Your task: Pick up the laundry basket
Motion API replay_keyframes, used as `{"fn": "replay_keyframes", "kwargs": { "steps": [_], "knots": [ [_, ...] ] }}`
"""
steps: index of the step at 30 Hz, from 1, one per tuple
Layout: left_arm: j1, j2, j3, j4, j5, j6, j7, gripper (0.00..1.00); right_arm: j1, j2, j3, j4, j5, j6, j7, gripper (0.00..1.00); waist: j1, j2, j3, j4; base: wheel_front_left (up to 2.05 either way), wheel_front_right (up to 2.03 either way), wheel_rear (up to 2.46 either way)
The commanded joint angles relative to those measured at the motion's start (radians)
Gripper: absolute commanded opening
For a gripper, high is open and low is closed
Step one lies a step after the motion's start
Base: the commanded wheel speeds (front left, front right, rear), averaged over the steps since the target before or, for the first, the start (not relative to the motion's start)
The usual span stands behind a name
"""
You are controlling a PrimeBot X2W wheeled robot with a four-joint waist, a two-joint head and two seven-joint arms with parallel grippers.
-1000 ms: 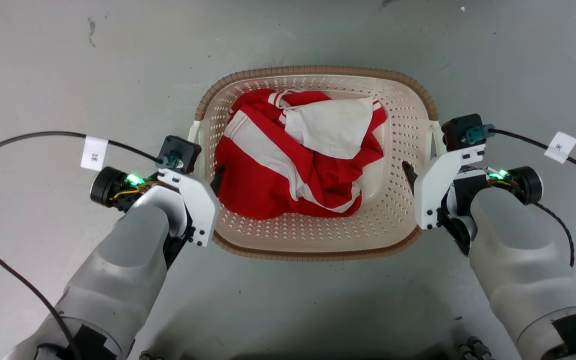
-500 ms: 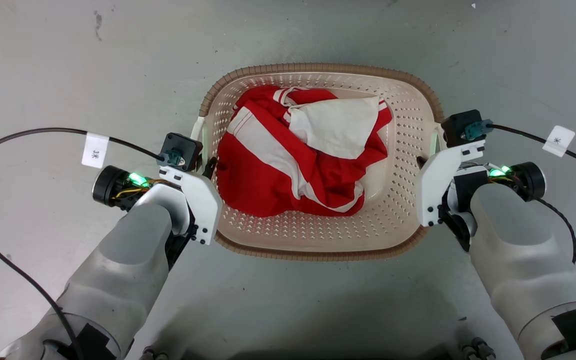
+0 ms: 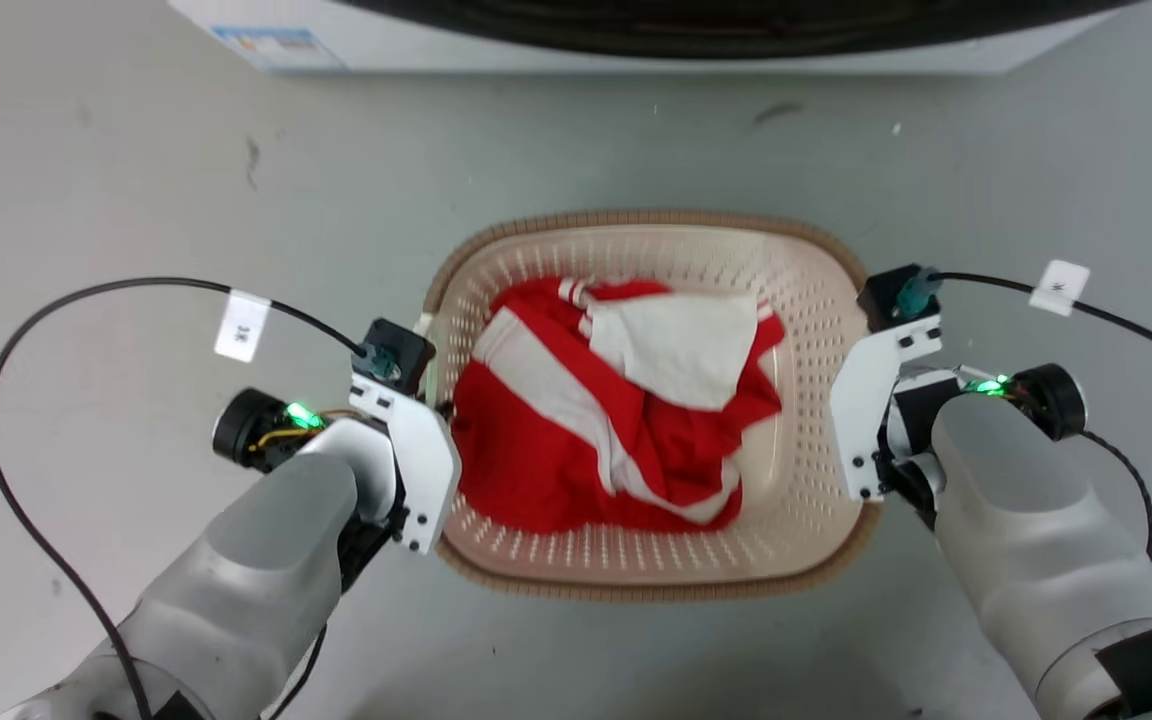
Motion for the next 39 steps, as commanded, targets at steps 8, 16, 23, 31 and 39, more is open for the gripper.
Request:
{"fn": "replay_keyframes", "kwargs": {
  "steps": [8, 16, 23, 31, 39],
  "knots": [
    [0.037, 0.077, -0.16, -0.148, -0.168, -0.011, 0.228, 0.0, 0.058, 0.004, 0.144, -0.073, 0.105, 0.003, 0.247, 0.0, 0.0, 0.0, -0.297, -0.009, 0.0, 0.0, 0.0],
    [0.061, 0.169, -0.201, -0.307, -0.294, -0.015, 0.418, 0.0, 0.071, 0.009, 0.241, -0.144, 0.225, 0.003, 0.403, 0.0, 0.0, 0.0, -0.465, -0.023, 0.0, 0.0, 0.0],
    [0.088, 0.235, -0.205, -0.417, -0.368, -0.016, 0.548, 0.0, 0.079, 0.009, 0.319, -0.174, 0.307, 0.003, 0.503, 0.0, 0.0, 0.0, -0.585, -0.036, 0.0, 0.0, 0.0],
    [0.14, 0.291, -0.205, -0.474, -0.429, -0.017, 0.668, 0.0, 0.095, 0.007, 0.406, -0.202, 0.372, 0.004, 0.634, 0.0, 0.0, 0.0, -0.686, -0.053, 0.0, 0.0, 0.0],
    [0.154, 0.303, -0.205, -0.473, -0.451, -0.017, 0.715, 0.0, 0.109, 0.008, 0.433, -0.227, 0.434, 0.004, 0.673, 0.0, 0.0, 0.0, -0.729, -0.059, 0.0, 0.0, 0.0]
  ]
}}
